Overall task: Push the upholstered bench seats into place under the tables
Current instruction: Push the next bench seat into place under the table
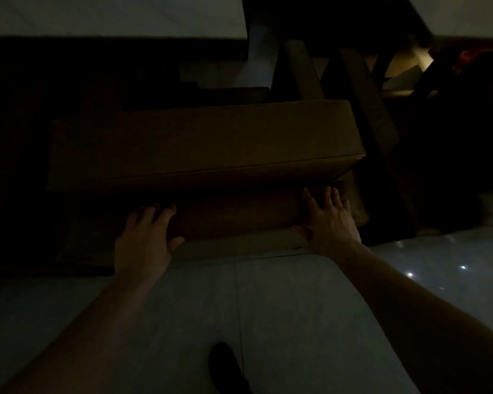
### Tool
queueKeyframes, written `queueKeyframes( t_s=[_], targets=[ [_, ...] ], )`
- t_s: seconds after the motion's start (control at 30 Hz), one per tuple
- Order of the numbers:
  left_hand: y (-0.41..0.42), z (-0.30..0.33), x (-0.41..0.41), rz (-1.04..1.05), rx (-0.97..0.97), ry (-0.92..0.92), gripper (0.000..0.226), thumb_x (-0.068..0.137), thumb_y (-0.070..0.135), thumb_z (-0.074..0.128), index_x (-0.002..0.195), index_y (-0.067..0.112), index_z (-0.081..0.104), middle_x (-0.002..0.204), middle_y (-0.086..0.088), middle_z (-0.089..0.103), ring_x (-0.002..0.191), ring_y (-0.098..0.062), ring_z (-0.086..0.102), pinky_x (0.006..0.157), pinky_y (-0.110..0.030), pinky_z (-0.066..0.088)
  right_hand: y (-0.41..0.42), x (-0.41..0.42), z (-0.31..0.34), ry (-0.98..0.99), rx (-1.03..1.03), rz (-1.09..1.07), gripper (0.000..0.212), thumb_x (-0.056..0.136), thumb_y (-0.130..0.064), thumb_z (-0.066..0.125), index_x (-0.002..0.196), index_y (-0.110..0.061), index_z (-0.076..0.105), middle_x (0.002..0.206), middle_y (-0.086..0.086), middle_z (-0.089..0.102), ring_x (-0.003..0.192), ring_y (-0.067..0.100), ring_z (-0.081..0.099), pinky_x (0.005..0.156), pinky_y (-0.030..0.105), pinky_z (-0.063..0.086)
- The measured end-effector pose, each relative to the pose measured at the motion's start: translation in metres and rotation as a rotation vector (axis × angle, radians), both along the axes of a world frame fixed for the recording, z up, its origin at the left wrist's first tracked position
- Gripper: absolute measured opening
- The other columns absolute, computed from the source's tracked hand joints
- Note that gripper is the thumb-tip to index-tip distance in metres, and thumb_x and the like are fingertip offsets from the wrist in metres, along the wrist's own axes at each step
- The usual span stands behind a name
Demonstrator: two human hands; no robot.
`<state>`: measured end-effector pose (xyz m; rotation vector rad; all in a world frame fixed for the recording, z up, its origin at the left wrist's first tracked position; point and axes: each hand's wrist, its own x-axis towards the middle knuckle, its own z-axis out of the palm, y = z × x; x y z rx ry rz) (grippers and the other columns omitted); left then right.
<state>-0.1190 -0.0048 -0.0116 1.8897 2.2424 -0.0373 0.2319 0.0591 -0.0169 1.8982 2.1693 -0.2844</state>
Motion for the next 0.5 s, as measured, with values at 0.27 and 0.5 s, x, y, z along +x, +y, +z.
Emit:
queueKeyframes(
  t_s=[0.27, 0.5],
  targets=[
    [-0.029, 0.001, -0.009, -0.004, -0.014, -0.001, 0.061, 0.086, 0.044, 0.067, 0.140, 0.030, 0.044, 0.140, -0.004, 0.044, 0.129, -0.036, 0.035, 0.083, -0.054, 0.051, -0.047, -0.012, -0.005, -0.012, 0.034, -0.007, 0.089, 0.090, -0.072, 0.032, 0.157, -0.024, -0.001, 0.159, 0.032, 0.008, 0.147, 0.048, 0.008, 0.117, 0.061, 0.019],
    [-0.044, 0.000, -0.010, -0.007, 0.017, -0.025, 0.062, 0.083, 0.040, 0.071, 0.139, 0.029, 0.046, 0.140, -0.005, 0.047, 0.127, -0.037, 0.038, 0.089, -0.052, 0.049, -0.058, -0.012, -0.008, -0.005, 0.018, -0.009, 0.090, 0.090, -0.073, 0.033, 0.157, -0.026, -0.004, 0.159, 0.032, 0.002, 0.148, 0.047, 0.000, 0.118, 0.062, 0.016]
  ],
)
